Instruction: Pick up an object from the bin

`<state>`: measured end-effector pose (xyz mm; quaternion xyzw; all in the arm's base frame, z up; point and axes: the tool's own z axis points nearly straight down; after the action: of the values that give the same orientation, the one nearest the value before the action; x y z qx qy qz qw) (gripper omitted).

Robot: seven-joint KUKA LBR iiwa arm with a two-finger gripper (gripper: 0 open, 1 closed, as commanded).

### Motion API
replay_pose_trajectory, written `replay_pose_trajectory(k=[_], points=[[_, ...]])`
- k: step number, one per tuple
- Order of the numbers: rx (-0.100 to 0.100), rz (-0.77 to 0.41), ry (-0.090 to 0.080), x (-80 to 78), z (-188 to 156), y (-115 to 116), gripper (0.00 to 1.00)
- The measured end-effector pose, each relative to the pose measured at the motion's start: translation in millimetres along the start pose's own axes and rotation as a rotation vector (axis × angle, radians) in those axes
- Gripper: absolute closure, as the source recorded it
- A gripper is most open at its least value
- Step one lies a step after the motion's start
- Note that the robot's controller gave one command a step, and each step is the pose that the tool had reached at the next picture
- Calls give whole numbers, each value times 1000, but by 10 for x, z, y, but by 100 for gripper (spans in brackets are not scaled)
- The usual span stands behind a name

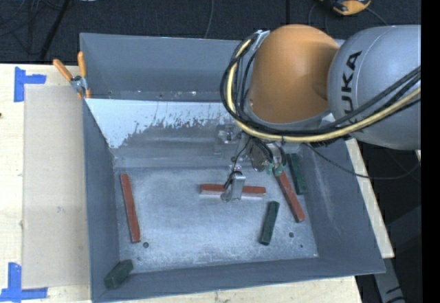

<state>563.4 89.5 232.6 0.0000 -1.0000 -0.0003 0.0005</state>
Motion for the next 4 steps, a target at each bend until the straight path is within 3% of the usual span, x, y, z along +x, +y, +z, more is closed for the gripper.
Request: replay_pose_trajectory(k=[1, 2, 3, 4], points=[[-1, 1, -5, -183, 764, -262, 0], [1, -34, -3, -372, 1589, -749, 0], [-1, 55, 1, -377, 1777, -937, 0], [0, -24, -2, -376, 1624, -787, 0]])
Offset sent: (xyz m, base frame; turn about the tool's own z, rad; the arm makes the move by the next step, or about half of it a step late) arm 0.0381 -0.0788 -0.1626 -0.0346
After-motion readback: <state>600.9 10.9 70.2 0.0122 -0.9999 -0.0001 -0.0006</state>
